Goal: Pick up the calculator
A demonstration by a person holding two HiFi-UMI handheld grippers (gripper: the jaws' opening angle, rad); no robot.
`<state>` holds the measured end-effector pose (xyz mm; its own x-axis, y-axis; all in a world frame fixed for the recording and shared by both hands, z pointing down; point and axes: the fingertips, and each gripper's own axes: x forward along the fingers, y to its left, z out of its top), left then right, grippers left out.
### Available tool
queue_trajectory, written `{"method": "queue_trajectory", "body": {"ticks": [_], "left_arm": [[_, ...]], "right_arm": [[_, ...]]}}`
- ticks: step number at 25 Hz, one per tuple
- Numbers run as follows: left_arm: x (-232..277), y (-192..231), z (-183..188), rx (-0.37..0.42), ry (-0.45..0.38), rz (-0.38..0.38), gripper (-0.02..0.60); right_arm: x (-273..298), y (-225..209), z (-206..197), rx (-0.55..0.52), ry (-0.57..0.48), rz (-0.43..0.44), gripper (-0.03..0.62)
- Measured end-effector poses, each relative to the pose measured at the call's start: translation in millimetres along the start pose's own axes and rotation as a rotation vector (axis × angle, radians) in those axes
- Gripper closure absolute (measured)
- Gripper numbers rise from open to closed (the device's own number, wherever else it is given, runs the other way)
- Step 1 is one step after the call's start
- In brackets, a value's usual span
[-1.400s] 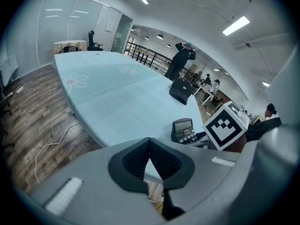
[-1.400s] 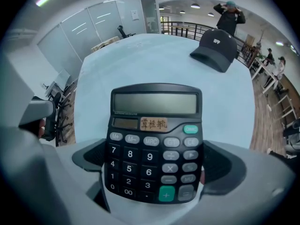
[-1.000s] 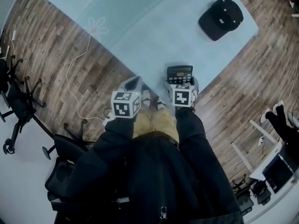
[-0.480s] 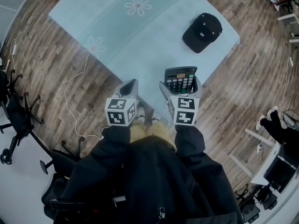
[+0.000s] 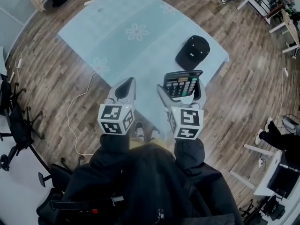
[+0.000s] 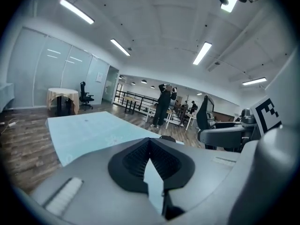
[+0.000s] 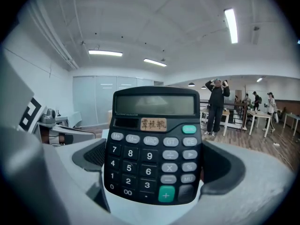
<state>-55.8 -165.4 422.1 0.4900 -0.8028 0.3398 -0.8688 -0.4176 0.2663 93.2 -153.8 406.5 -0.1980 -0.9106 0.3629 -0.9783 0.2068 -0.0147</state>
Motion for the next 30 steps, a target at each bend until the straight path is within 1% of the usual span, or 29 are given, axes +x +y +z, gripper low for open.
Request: {"method": "queue_trajectory", "body": {"ticks": [5, 10, 18, 23, 30], "left_arm": [[-9.4, -13.3, 40.6, 0.049, -0.076, -0.011, 0.583], [-21.3, -25.5, 72.9, 0.100, -0.139, -0.018, 0.583], [-42.9, -40.1, 121.2, 0.150, -0.249, -0.024, 0.583], [-51.3, -51.2, 146.3, 0.188, -0.306, -0.036, 0.583], [-58.2, -70.0, 170.7, 0.240, -0.370, -0.054, 0.583]], "right_arm": [[-15.2, 0.9, 39.7, -0.012, -0.091, 0.003, -0.001], [-32.0, 2.5, 72.4, -0.023, -0.171, 0.007, -0.001], [-61.8, 6.3, 119.6, -0.051, -0.293, 0.006, -0.001], [-73.9, 5.4, 139.1, -0.061, -0.349, 0.000, -0.001], [-86.5, -0.1, 163.7, -0.082, -0.428, -0.007, -0.001]]}}
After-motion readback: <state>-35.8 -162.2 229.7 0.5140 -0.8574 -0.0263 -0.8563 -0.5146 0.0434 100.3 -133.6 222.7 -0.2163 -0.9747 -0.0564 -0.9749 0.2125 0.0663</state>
